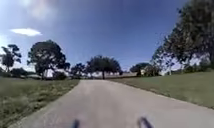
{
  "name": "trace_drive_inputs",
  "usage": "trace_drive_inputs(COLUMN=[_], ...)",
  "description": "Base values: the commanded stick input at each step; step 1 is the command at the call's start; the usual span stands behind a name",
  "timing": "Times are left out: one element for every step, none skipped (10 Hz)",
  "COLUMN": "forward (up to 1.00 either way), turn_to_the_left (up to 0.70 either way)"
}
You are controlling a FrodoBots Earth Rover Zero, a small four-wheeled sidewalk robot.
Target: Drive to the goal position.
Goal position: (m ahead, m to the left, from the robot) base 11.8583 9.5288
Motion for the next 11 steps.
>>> trace_drive_inputs(forward=[0.7,0.7,0.7,0.7,0.7,0.7,0.7,0.7,0.7,0.7,0.7], turn_to_the_left=[0.0,0.0,0.0,0.0,0.0,0.0,0.0,0.0,0.0,0.0,0.0])
